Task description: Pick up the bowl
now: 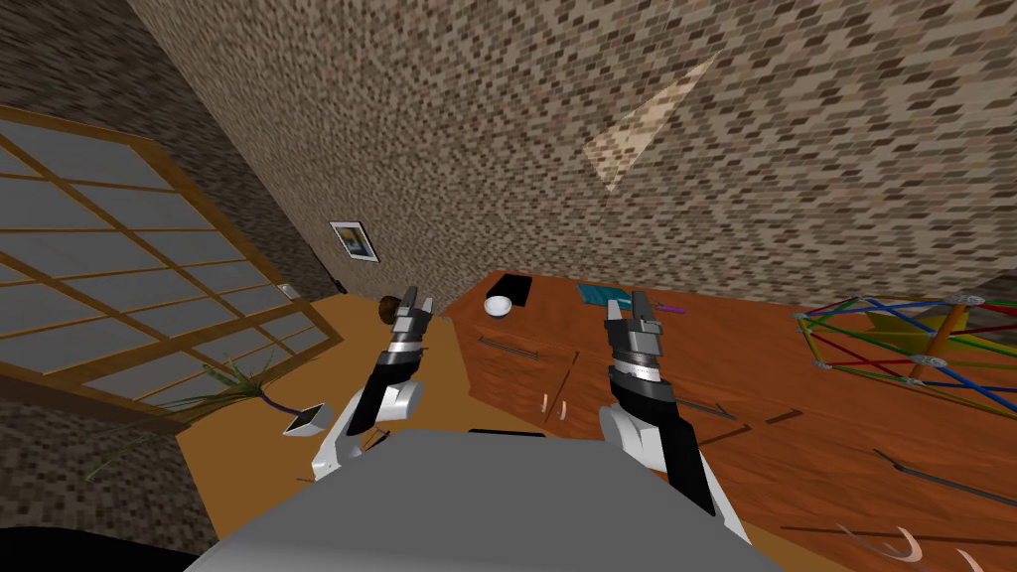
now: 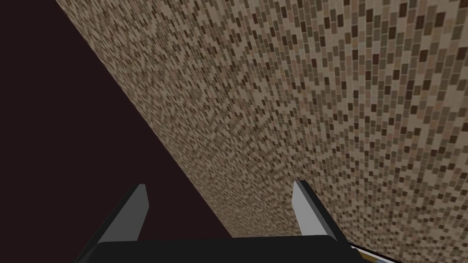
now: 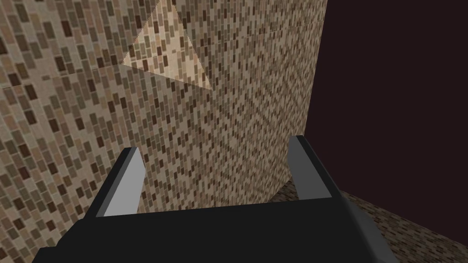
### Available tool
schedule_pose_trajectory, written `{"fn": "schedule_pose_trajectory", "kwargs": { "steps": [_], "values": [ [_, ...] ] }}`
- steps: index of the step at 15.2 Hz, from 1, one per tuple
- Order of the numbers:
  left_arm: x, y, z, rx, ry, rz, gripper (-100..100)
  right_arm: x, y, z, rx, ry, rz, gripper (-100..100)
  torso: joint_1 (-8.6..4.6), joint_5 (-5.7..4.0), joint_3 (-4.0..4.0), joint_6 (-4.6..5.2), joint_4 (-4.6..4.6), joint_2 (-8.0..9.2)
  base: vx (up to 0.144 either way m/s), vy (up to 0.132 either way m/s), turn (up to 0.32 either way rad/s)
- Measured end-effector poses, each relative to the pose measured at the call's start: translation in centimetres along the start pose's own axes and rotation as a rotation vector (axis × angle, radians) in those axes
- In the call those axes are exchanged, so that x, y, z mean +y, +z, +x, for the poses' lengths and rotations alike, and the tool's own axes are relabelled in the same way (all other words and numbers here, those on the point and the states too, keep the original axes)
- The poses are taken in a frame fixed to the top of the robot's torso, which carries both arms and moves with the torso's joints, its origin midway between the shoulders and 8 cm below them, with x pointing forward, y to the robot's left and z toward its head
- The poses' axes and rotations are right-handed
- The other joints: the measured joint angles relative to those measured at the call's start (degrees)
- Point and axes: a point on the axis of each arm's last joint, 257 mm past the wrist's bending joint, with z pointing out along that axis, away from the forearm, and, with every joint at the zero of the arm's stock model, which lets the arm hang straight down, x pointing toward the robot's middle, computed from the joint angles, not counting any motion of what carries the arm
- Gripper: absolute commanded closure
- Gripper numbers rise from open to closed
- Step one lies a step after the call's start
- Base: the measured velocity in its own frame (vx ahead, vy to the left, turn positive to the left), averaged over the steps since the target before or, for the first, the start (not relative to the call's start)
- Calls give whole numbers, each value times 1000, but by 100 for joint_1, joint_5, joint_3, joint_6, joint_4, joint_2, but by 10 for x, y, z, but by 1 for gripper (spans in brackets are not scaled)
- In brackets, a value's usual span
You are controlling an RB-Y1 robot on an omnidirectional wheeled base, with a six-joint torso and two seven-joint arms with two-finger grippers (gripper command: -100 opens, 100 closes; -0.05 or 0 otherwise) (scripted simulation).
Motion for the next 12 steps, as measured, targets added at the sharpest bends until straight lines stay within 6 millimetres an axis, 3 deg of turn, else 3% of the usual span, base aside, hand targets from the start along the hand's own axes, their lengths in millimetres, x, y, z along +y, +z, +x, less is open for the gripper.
{"fn": "schedule_pose_trajectory", "kwargs": {
  "steps": [12],
  "values": [
    [63,33,13,46,-12,-175,-100,0,0,0,0,0,0,0,1,0,0,0,0,0,-15,-22,14]
  ]
}}
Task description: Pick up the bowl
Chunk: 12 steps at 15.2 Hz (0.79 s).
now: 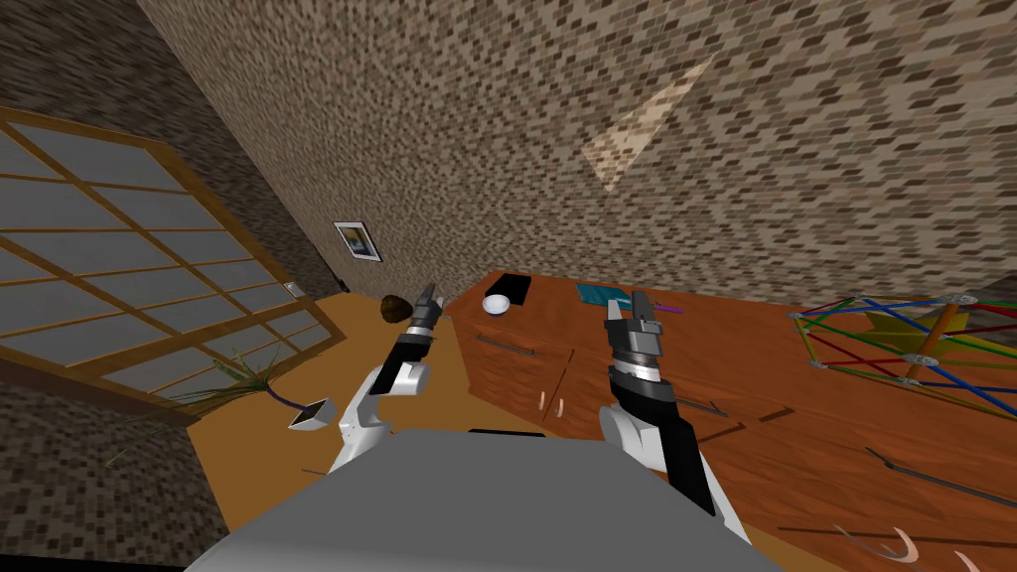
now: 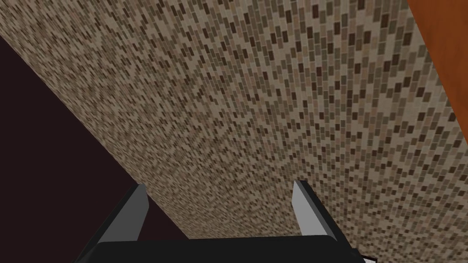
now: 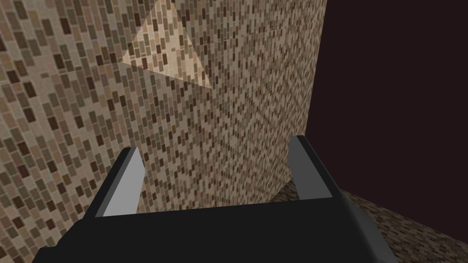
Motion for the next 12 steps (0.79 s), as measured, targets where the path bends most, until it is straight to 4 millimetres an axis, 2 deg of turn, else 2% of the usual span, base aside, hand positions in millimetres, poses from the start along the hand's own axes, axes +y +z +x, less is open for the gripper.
{"fn": "schedule_pose_trajectory", "kwargs": {
  "steps": [12],
  "values": [
    [55,43,9,23,-18,-191,-100,0,0,0,0,0,0,0,-3,-1,0,0,0,1,-16,-23,14]
  ]
}}
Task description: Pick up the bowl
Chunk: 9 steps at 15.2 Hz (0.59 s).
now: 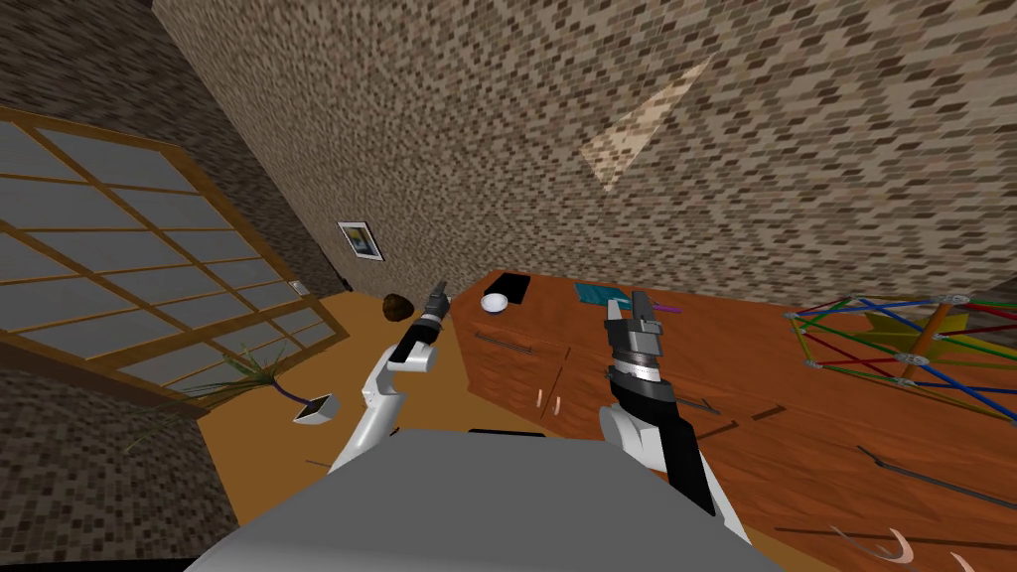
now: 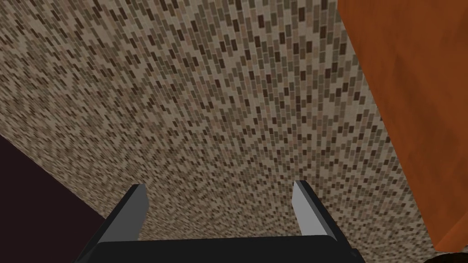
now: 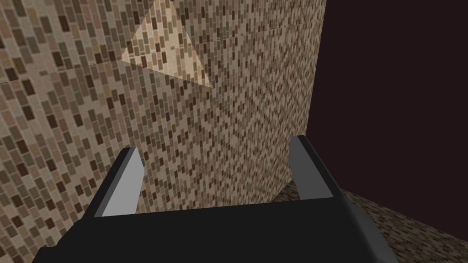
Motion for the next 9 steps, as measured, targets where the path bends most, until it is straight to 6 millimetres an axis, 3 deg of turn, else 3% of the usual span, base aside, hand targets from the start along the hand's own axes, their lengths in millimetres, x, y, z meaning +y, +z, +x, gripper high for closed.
{"fn": "schedule_pose_trajectory", "kwargs": {
  "steps": [9],
  "values": [
    [28,31,7,11,-18,-137,-100,0,0,0,0,0,0,0,0,0,0,0,0,0,-15,-22,13]
  ]
}}
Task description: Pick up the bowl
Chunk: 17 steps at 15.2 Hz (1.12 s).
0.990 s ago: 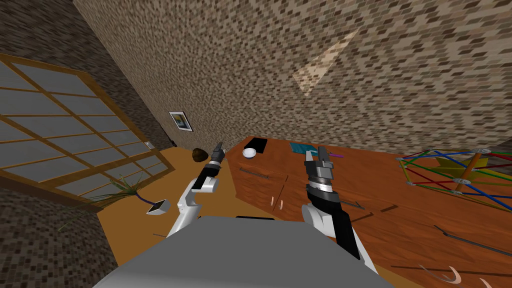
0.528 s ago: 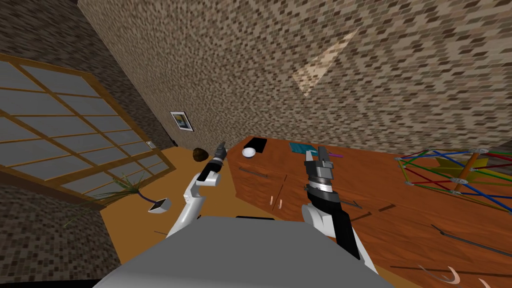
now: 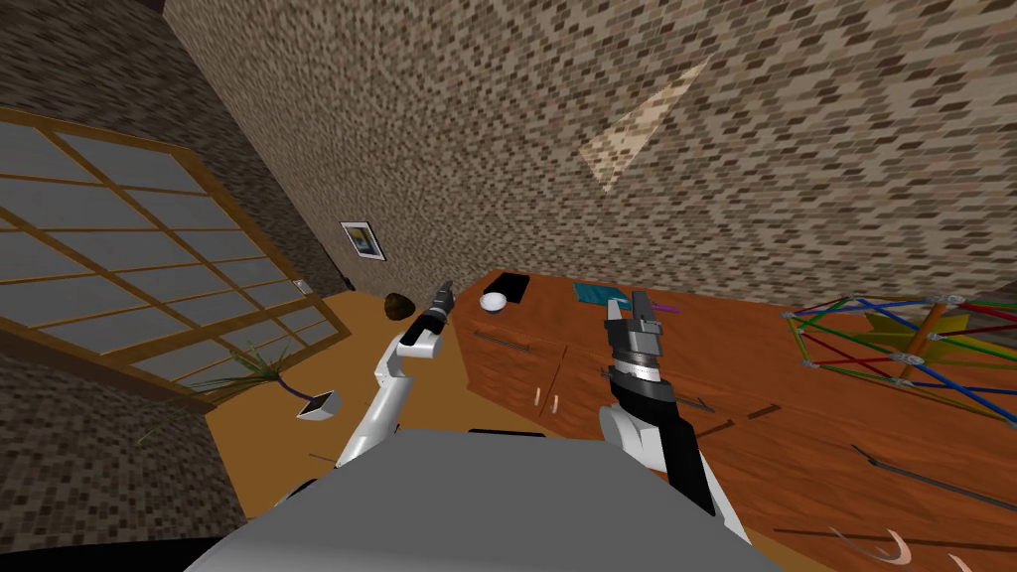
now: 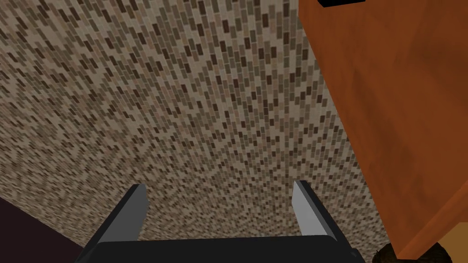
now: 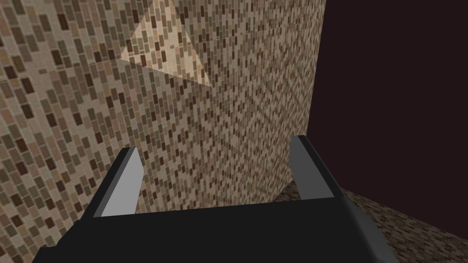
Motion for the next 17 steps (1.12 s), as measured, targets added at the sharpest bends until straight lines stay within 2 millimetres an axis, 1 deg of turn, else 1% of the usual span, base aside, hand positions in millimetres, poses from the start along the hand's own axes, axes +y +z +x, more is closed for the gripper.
{"fn": "schedule_pose_trajectory", "kwargs": {
  "steps": [3,6,8,10,17],
  "values": [
    [10,8,1,2,-6,-50,-100,0,0,0,0,0,0,0,1,0,0,-1,0,0,-13,-19,10],
    [15,21,5,6,-14,-92,-100,0,0,0,0,0,0,0,-2,0,1,0,0,1,-14,-22,9],
    [22,22,5,6,-15,-122,-100,0,0,0,0,0,0,0,4,1,-1,-1,0,-1,-7,-10,10],
    [22,31,7,10,-21,-145,-100,0,0,0,0,0,0,0,-1,0,0,0,0,0,-16,-25,16],
    [38,46,15,17,-37,-259,-100,0,0,0,0,0,0,0,0,0,0,0,0,0,-13,-22,13]
  ]
}}
